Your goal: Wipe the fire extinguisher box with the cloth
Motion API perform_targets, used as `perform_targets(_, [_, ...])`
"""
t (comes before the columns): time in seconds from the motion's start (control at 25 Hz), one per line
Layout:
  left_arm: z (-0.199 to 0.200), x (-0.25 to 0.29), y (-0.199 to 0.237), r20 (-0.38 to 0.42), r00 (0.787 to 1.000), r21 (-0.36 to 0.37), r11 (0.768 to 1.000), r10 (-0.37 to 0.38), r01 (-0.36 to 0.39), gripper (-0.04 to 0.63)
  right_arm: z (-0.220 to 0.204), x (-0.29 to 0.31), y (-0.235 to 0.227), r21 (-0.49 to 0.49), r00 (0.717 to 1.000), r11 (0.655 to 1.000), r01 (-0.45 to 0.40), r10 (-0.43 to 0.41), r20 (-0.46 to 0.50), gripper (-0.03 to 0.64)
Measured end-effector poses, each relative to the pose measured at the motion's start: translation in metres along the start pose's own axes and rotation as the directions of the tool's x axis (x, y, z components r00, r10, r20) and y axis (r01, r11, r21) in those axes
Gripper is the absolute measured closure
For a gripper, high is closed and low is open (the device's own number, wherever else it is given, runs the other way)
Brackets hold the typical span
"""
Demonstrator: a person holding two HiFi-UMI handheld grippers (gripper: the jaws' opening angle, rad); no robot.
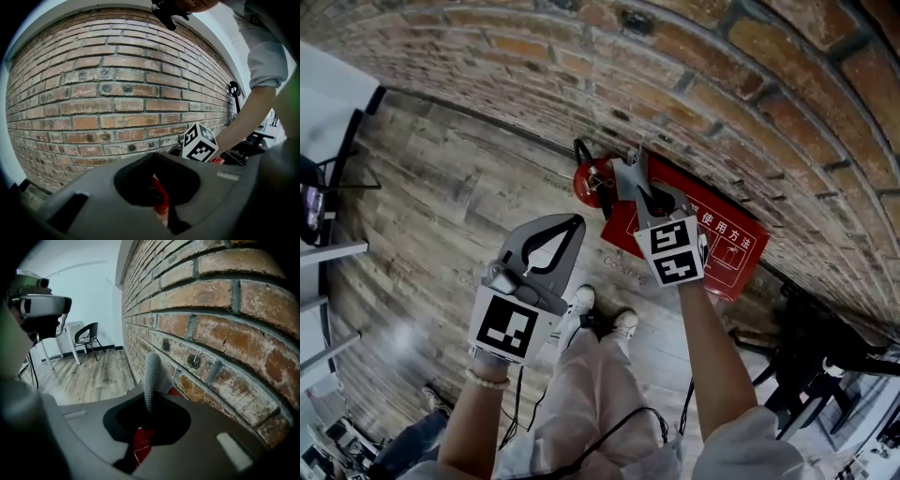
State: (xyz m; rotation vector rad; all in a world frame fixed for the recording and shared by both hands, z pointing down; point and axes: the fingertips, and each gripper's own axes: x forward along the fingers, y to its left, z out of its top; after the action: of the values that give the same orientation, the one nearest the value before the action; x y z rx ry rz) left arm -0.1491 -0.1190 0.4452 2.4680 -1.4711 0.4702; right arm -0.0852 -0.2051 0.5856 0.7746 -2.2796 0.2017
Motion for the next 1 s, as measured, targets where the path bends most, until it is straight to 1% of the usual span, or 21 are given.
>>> perform_targets(0.12, [-0.002,0.002,-0.001,-0.003,1.0,0.019,1.0,-0.006,0.007,0.597,-0.005,0.005,-0.002,-0.048,0.999,0.999,0.014,-0.016,-0.037,0.598])
perform_targets(0.2, [-0.004,0.003,-0.001,-0.005,1.0,0.028,1.0,-0.011,0.011,0.597,-0.008,0.009,-0.004,-0.057,0.998,0.998,0.023,-0.026,-0.06,0.598])
perform_targets(0.36, [-0.006,0.004,-0.004,-0.004,1.0,0.035,0.999,-0.019,0.019,0.597,-0.012,0.014,-0.006,-0.035,0.996,0.999,0.033,-0.035,-0.084,0.598])
perform_targets(1.0, [-0.009,0.009,-0.017,-0.018,0.999,0.054,0.998,-0.042,0.043,0.597,-0.02,0.006,-0.013,-0.012,0.993,0.998,0.069,-0.07,-0.092,0.598])
